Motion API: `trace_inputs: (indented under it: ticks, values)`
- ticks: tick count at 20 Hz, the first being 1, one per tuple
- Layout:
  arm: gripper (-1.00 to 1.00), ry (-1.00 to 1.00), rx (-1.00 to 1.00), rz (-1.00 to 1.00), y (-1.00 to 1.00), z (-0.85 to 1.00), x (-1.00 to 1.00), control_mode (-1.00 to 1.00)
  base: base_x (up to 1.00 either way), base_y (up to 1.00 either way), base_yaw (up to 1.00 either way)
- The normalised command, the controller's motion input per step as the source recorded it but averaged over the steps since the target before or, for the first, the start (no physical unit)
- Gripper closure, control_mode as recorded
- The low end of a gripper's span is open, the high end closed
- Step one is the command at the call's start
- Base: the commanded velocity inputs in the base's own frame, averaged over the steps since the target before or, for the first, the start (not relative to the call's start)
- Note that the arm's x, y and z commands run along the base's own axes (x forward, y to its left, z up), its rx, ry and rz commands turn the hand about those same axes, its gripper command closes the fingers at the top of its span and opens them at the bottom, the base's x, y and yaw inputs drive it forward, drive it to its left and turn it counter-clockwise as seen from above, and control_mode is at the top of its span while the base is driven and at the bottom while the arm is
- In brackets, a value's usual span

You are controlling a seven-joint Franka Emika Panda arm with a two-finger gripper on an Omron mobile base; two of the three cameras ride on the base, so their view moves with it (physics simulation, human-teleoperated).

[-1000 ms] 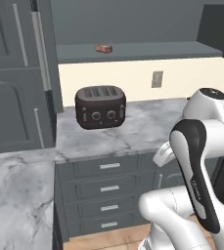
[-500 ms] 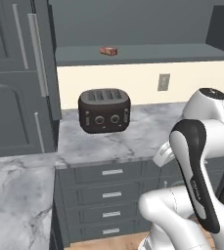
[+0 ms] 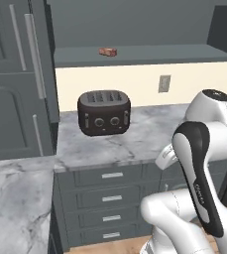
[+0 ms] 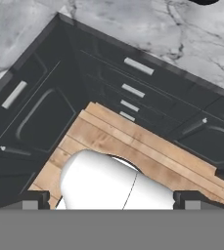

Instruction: Locate and retrieve the bar soap and bar soap from the cabinet. Place them next to the sink.

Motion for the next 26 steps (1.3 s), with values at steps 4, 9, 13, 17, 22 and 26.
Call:
trace_inputs:
  ticks: [4, 9, 13, 17, 22, 26]
  values:
    - [-1.0, 0.0, 0.0, 0.0, 0.0, 0.0, 0.0, 1.0, 0.54, -0.17, -0.01]
    - [-1.0, 0.0, 0.0, 0.0, 0.0, 0.0, 0.0, 1.0, 0.66, -0.34, 0.0]
    - [-1.0, 0.0, 0.0, 0.0, 0.0, 0.0, 0.0, 1.0, 0.32, -0.14, 0.0]
    - [-1.0, 0.0, 0.0, 0.0, 0.0, 0.0, 0.0, 1.0, 0.0, 0.0, 0.0]
    - [-1.0, 0.0, 0.0, 0.0, 0.0, 0.0, 0.0, 1.0, 0.0, 0.0, 0.0]
    - [-1.0, 0.0, 0.0, 0.0, 0.0, 0.0, 0.0, 1.0, 0.0, 0.0, 0.0]
